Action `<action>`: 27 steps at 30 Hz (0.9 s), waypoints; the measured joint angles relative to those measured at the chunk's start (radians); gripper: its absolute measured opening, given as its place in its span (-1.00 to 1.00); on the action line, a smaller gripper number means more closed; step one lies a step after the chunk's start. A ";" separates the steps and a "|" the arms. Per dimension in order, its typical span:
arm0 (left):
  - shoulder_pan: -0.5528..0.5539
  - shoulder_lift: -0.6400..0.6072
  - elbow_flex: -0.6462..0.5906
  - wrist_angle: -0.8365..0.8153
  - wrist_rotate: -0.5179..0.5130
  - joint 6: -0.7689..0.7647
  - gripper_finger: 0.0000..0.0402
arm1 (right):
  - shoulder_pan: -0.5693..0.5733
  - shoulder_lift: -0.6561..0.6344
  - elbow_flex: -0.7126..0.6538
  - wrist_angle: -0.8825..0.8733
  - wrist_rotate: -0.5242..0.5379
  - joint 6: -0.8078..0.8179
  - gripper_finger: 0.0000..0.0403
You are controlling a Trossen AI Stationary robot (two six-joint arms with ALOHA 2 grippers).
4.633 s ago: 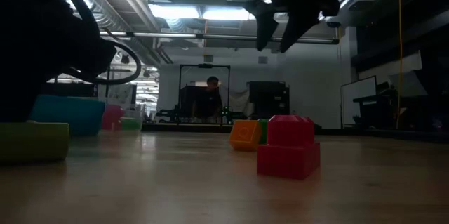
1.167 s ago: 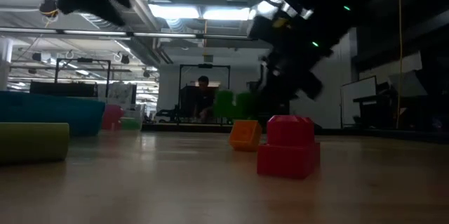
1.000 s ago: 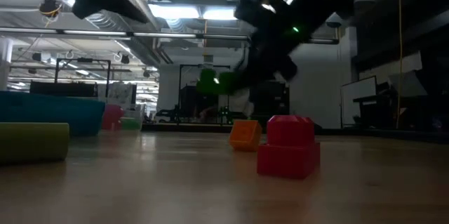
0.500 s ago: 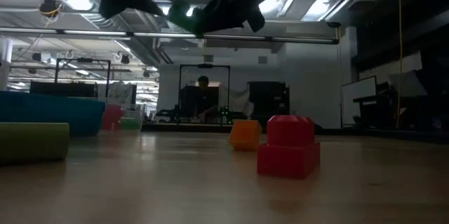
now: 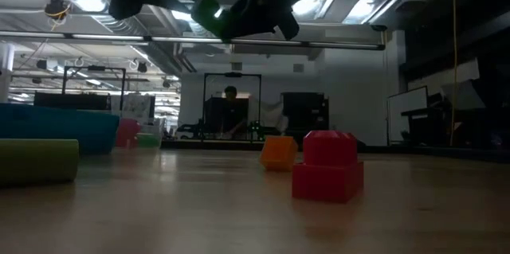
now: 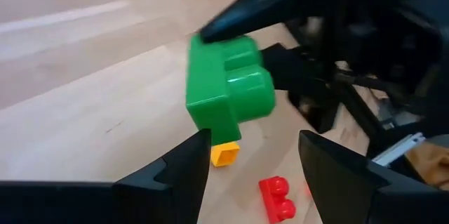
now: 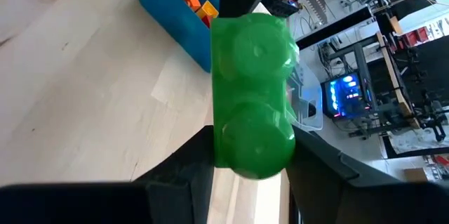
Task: Sort blocks by size
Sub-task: Put the green 2 stud game piece into the transparent bin
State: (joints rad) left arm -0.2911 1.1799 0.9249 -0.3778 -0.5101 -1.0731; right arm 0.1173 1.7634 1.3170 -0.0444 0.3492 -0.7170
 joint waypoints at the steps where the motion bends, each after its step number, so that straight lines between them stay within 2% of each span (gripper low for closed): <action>1: 0.000 0.000 0.000 -0.014 -0.001 -0.022 0.05 | 0.000 0.000 0.001 -0.003 -0.001 0.000 -0.24; 5: 0.001 0.002 -0.001 -0.064 -0.004 -0.076 0.05 | 0.002 -0.001 0.003 -0.001 -0.011 0.002 -0.24; 19: 0.011 0.002 -0.002 -0.053 -0.006 -0.068 0.05 | 0.001 -0.003 0.003 -0.004 -0.028 0.003 -0.23; 27: 0.011 0.002 -0.002 0.026 0.000 -0.046 0.05 | 0.001 -0.003 0.001 -0.011 -0.031 0.005 -0.23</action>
State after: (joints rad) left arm -0.2802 1.1816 0.9234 -0.3519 -0.5101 -1.1191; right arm 0.1184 1.7603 1.3182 -0.0550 0.3187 -0.7120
